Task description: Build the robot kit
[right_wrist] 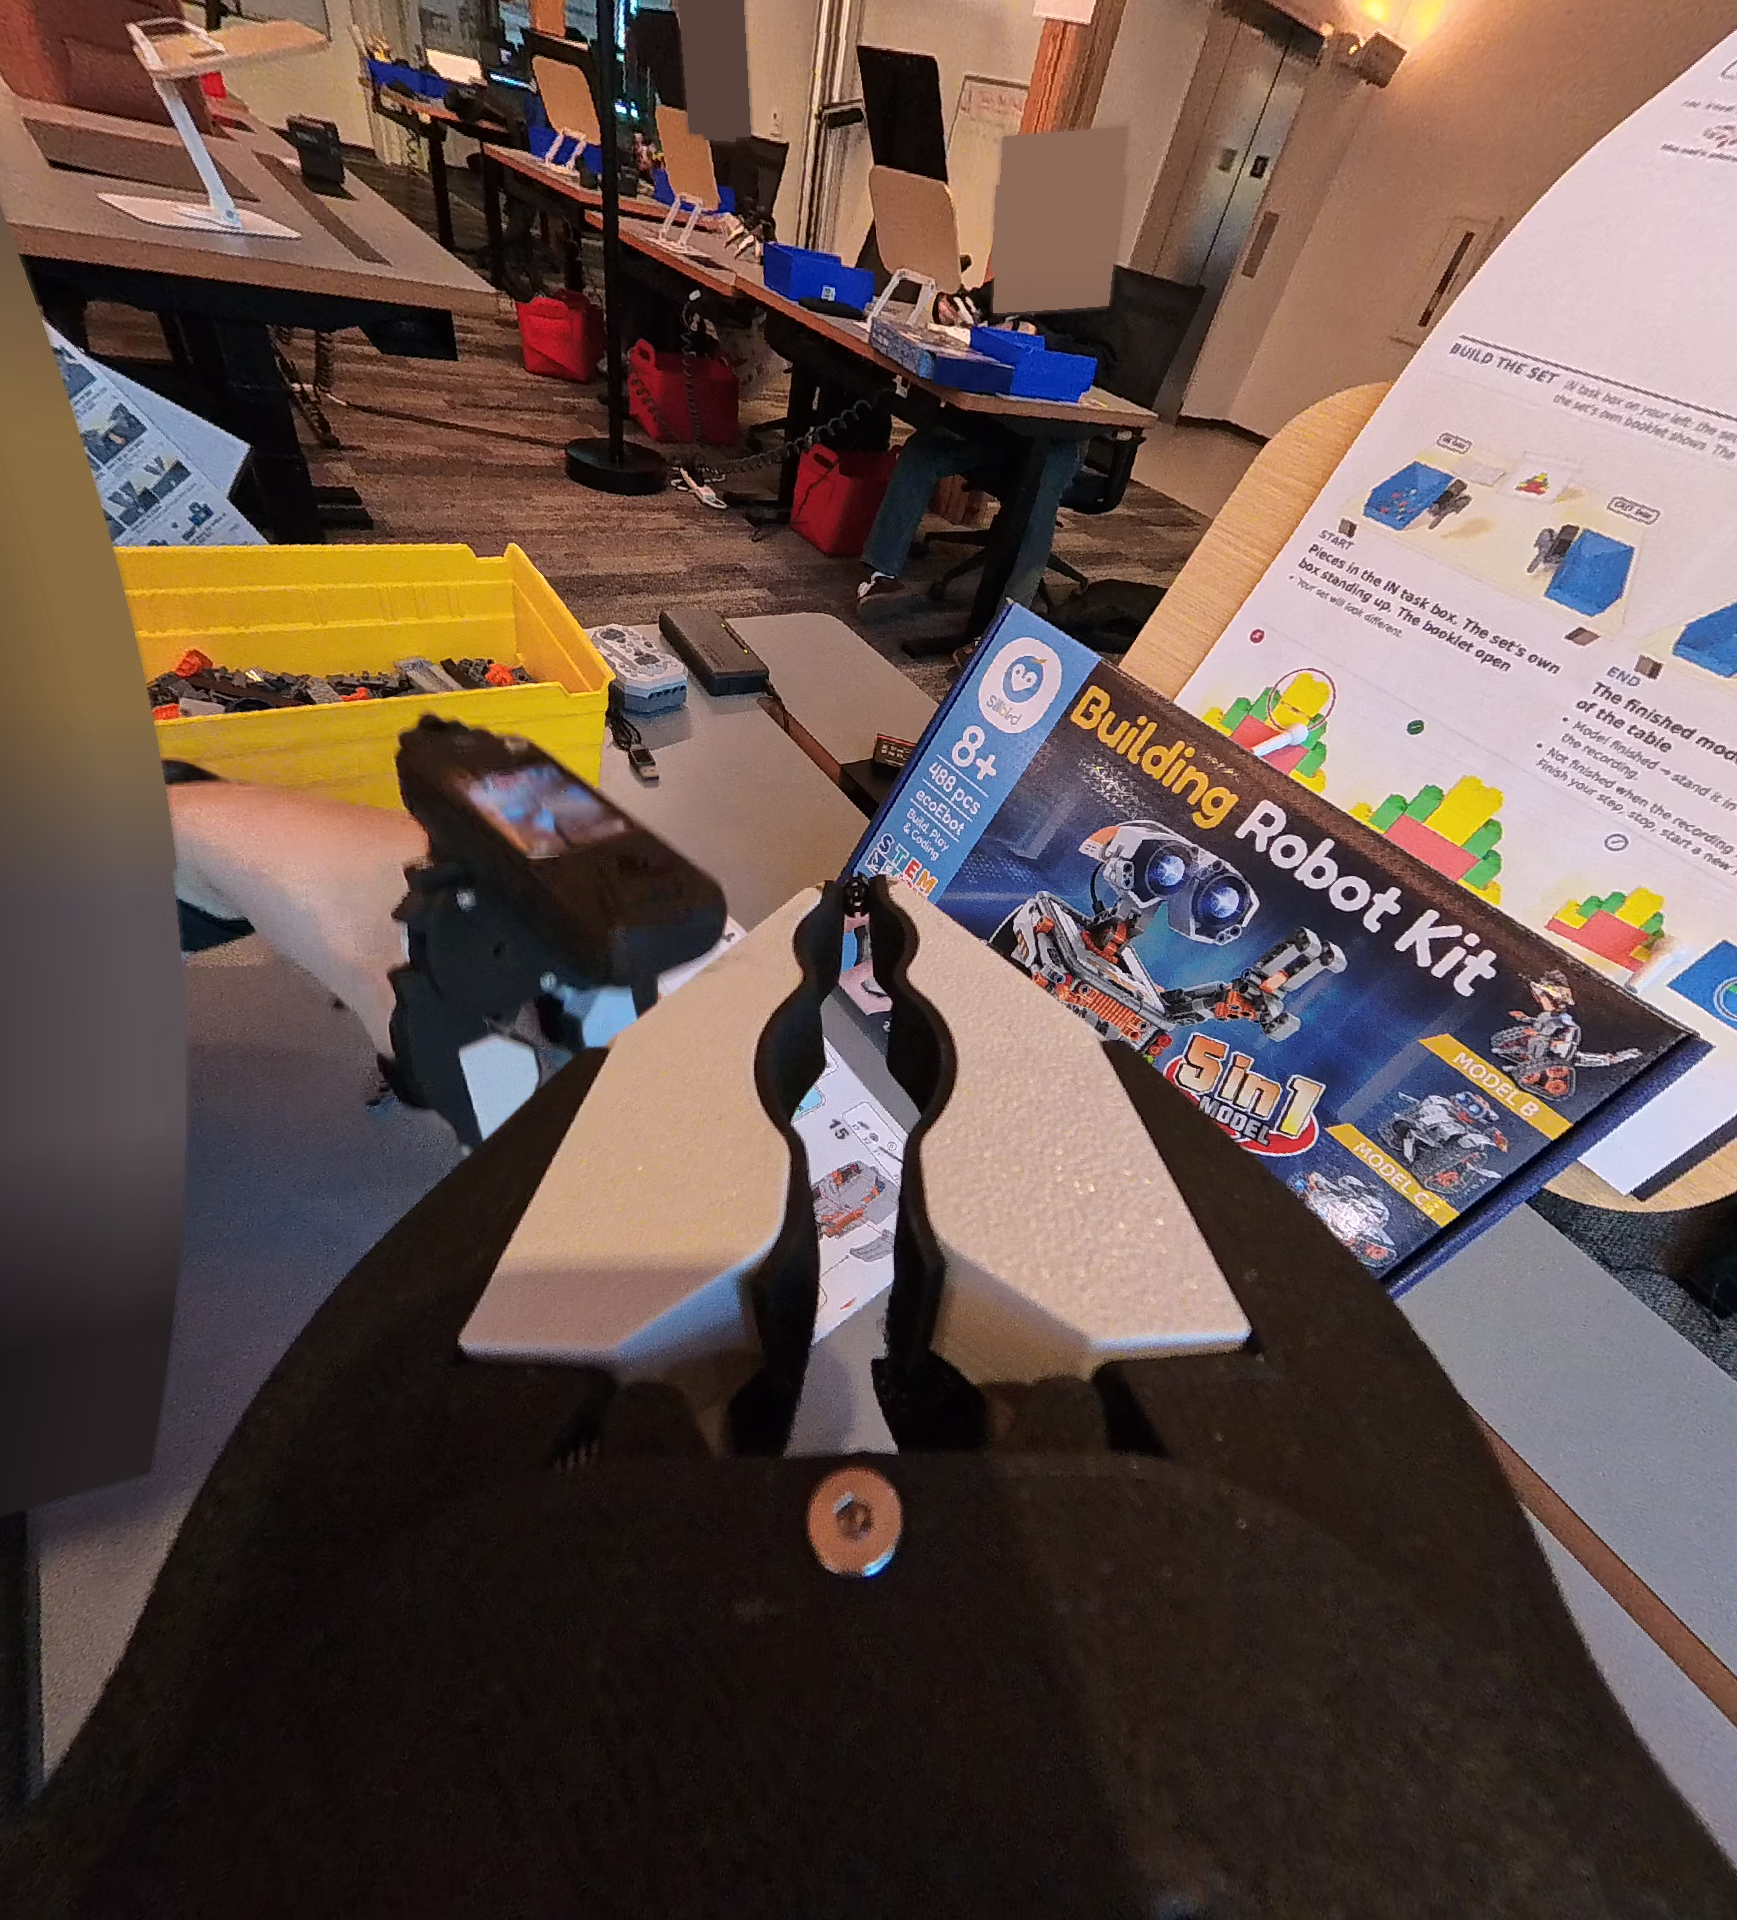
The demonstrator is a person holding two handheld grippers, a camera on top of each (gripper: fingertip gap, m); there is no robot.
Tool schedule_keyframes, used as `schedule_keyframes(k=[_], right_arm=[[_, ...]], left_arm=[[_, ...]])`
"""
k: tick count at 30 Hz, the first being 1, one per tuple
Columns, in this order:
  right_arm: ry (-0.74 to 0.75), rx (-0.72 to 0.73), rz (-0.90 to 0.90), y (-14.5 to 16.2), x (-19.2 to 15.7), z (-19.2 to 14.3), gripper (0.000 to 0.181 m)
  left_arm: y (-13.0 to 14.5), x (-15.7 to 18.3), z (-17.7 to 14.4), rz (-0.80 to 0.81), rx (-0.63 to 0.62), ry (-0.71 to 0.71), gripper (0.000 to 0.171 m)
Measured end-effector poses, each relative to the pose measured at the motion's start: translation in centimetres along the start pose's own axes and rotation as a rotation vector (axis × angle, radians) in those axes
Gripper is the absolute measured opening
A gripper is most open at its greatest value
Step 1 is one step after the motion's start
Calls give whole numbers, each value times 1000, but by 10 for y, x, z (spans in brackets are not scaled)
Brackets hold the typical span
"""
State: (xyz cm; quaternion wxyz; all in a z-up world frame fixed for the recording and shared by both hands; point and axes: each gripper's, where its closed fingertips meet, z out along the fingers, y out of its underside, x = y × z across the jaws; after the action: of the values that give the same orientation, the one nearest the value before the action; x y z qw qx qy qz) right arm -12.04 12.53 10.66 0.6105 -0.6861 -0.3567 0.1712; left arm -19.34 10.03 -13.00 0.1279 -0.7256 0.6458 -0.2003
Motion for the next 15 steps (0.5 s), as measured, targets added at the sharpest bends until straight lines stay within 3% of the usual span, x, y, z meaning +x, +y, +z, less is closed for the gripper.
schedule_keyframes(k=[3,6,15], right_arm=[[5,2,1,0,2,-2,3],[7,6,6,0,3,-3,3],[11,9,3,-1,5,-6,3]], left_arm=[[7,-1,-23,-124,49,57,19],[22,-1,-17,-198,-2,107,11],[23,9,9,-74,-51,79,19]])
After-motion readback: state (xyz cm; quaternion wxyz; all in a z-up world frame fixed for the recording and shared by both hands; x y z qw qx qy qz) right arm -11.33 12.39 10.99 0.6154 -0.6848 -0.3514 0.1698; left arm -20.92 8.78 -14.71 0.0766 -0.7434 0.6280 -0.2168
